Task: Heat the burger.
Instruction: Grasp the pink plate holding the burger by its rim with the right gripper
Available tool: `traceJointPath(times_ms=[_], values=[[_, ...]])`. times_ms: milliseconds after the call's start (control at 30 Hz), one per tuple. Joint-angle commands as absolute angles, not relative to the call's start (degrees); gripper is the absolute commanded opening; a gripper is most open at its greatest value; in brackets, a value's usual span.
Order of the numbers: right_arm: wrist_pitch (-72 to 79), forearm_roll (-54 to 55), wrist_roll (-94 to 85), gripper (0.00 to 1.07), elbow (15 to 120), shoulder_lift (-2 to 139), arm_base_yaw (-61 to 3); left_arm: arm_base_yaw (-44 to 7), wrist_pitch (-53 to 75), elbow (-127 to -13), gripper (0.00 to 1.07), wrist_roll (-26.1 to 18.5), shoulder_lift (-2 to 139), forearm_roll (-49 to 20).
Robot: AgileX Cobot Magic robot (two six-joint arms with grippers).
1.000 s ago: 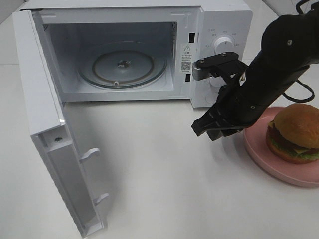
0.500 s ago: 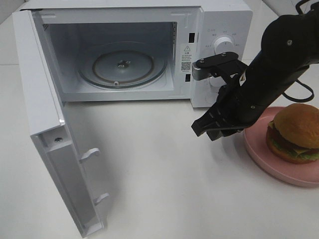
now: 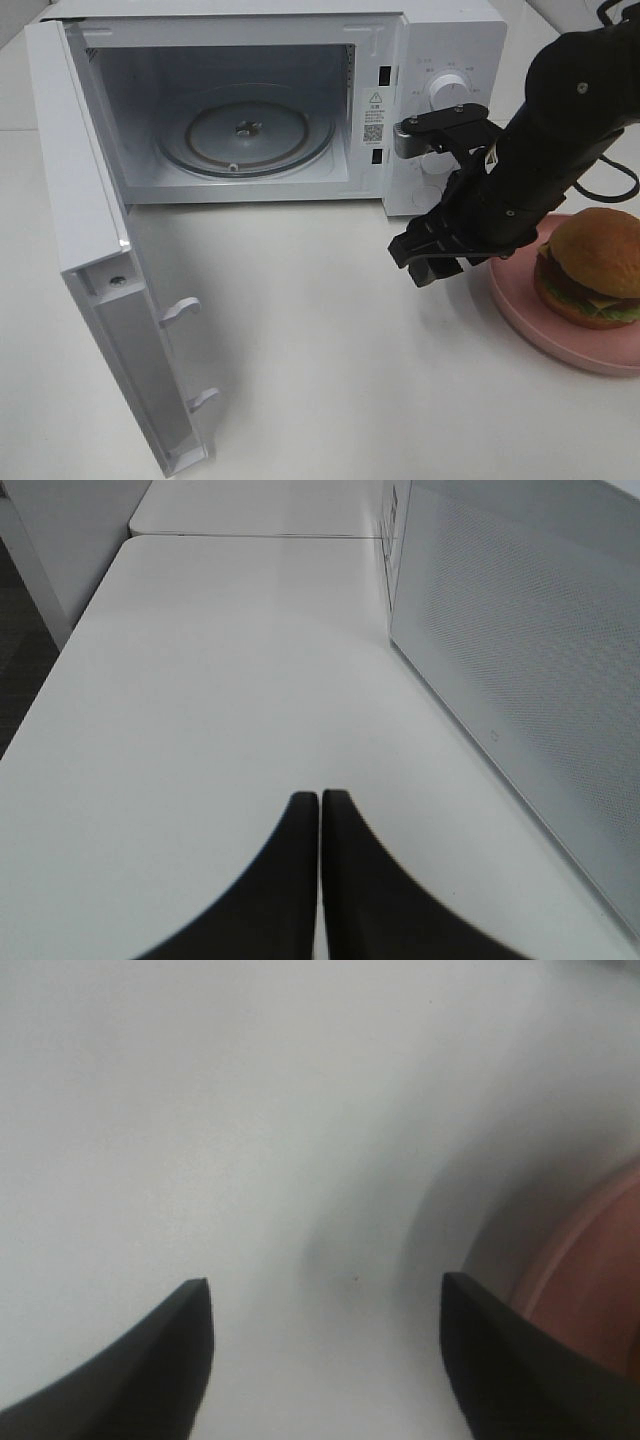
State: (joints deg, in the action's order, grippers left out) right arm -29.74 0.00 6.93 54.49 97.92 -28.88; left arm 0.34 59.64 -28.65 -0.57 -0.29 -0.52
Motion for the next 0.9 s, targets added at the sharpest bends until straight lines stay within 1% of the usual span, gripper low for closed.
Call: traceJointPath(times_ms=[33, 167, 400, 600, 900], values=[[-32.6, 0.0, 7.96, 0.76, 55.63, 97.69, -26.18, 0.52, 59.19, -28.48, 0.0, -0.52, -1.26, -0.57], [-33.4, 0.0, 7.62, 0.79, 55.81, 97.69, -24.18, 0.52, 59.19, -28.48, 0.0, -0.52, -1.26, -0.57], [-33.46, -2.01, 7.45, 0.77, 55.81, 98.26, -23.61, 0.52, 59.19, -28.48, 0.0, -0.52, -1.26, -0.57], [-33.75, -1.78, 7.16, 0.75, 55.81, 99.24, -20.11, 0.52, 59.19, -28.48, 0.0, -0.52, -1.26, -0.57], [-32.14, -1.55, 6.19, 0.75, 55.81, 104.68, -19.77, 0.52, 59.19, -28.48, 0.0, -0.52, -1.26, -0.57]])
